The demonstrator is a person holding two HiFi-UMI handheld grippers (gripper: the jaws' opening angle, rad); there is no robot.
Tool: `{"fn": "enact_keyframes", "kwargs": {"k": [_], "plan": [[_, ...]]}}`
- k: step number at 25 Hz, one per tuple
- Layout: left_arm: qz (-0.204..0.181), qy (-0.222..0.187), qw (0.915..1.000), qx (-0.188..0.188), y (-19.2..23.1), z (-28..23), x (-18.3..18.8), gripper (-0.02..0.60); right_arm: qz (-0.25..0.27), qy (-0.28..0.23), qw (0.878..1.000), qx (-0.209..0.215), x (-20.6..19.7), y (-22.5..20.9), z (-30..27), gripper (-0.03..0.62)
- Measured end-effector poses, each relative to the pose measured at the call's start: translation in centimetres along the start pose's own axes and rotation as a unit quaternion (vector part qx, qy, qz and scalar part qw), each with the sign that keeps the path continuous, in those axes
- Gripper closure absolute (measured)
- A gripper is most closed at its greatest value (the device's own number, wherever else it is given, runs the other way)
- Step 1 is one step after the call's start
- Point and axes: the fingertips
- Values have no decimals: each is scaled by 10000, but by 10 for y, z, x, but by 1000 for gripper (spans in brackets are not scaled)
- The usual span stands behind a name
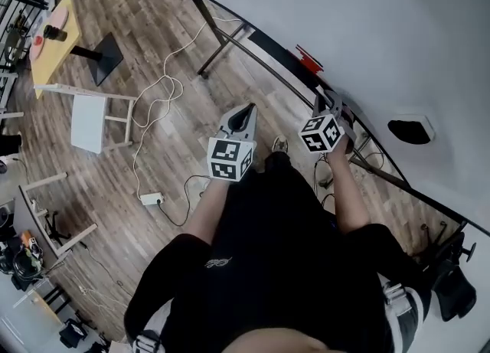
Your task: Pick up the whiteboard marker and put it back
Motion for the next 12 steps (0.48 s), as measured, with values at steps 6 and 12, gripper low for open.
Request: {"fn": "enact_keyframes", "kwargs": {"k": [6,12], "plan": [[-53,-406,9989,217,21,16,26,575,-683,-1554,9853,206,74,7,46,539],[-293,-971,9928,642,39,40,59,575,-1943,-2818,9366,747,132,10,98,539]]}}
Point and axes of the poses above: the fingertips, and each gripper's own axes: z backward along the fingers, y to its left, x out of its top, and after that the axes turned 4 degrees about y, right-handed
